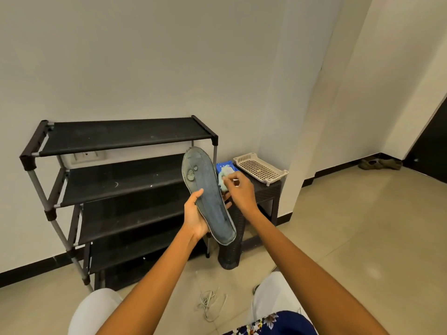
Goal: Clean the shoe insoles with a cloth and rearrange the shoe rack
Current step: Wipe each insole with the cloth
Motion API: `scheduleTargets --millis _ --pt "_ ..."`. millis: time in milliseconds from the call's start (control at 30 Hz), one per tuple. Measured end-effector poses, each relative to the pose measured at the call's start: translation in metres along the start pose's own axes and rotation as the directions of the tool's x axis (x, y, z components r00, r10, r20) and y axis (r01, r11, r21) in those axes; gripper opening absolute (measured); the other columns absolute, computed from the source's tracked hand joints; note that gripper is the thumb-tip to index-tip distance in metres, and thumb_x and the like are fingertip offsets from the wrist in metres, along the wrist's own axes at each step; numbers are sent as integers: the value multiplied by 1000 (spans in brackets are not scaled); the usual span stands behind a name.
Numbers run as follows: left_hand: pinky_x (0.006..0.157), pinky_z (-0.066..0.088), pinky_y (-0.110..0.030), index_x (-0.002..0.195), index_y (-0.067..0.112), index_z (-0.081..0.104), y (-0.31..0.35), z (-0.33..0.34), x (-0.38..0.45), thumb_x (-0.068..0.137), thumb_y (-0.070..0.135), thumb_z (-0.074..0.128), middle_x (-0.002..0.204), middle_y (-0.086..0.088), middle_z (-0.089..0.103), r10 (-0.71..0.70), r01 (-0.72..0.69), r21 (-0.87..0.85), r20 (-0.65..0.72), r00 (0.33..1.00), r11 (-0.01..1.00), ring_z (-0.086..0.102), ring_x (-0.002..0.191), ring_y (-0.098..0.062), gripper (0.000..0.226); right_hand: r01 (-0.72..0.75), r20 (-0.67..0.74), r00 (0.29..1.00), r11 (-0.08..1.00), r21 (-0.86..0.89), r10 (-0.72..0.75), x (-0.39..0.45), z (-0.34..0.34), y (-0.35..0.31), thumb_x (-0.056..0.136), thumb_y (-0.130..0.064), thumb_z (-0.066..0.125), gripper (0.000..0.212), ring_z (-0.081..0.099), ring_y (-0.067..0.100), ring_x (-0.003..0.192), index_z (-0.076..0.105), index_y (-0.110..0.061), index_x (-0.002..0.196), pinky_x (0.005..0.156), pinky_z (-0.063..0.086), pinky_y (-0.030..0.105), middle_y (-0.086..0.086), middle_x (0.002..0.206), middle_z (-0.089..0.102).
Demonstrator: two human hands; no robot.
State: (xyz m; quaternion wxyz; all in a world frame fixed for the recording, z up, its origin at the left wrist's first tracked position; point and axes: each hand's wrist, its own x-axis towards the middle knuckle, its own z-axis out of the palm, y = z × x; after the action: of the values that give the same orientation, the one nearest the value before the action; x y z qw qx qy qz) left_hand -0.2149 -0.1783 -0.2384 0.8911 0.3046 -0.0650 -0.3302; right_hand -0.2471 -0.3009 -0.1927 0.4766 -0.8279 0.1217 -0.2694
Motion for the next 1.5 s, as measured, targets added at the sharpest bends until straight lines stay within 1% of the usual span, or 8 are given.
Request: scheduleTargets --millis 133,333,467,600,733,900,1067,1500 --pt "71 58 -36 109 5 63 2 0 4 89 20 39 91 -15 71 48 -48 4 -12 999 999 69 78 -25 34 63 45 997 996 -61 -60 2 8 -7 85 -20 65 10 61 18 78 56 -16 87 69 51 31 -6 81 59" --pt "92 47 -40 109 10 65 4 4 7 94 45 44 101 -14 68 53 -58 -54 -80 995 997 66 94 -25 43 197 171 974 933 -300 -150 -12 41 -1 91 -20 55 25 56 21 102 67 -10 111 85 40 25 9 106 61" --pt "86 55 -37 115 9 62 7 -12 7 89 61 42 104 -14 69 46 -55 -93 -93 995 994 67 96 -25 61 530 367 843 722 -444 -394 -35 41 6 87 -22 62 15 57 25 83 73 -14 94 73 44 38 8 86 65" --pt "82 56 -40 119 11 61 0 -1 3 89 66 33 114 -18 67 -54 52 -56 -26 998 997 67 100 -28 69 348 110 922 673 -653 -371 -3 19 3 87 -25 62 10 52 23 87 71 -21 83 72 37 36 2 80 63" --pt "80 57 -36 111 10 68 6 6 3 90 63 34 114 -16 67 -24 23 -64 -16 1000 998 67 99 -26 67 302 47 944 796 -524 -327 -20 33 1 91 -24 56 16 50 22 92 69 -15 92 79 43 38 5 90 63" --pt "85 56 -36 114 10 67 3 -11 4 93 57 37 109 -14 68 48 -53 -102 -55 997 993 67 97 -23 59 493 442 837 795 -354 -322 -23 26 0 86 -24 63 14 50 16 89 72 -15 93 74 42 29 4 91 62" --pt "91 51 -51 120 4 59 2 5 -1 92 32 46 109 -22 67 -55 57 -29 45 997 998 67 98 -33 42 122 -34 991 984 -132 -127 24 9 -17 89 -19 61 16 57 15 96 66 -9 102 75 37 17 6 105 63" --pt "87 47 -29 122 6 55 9 15 10 78 60 61 97 -11 60 155 -163 -54 -123 980 985 60 93 -19 69 573 316 820 664 -481 -478 -10 35 -15 87 -16 60 15 57 22 82 73 -19 92 71 38 34 5 87 67"
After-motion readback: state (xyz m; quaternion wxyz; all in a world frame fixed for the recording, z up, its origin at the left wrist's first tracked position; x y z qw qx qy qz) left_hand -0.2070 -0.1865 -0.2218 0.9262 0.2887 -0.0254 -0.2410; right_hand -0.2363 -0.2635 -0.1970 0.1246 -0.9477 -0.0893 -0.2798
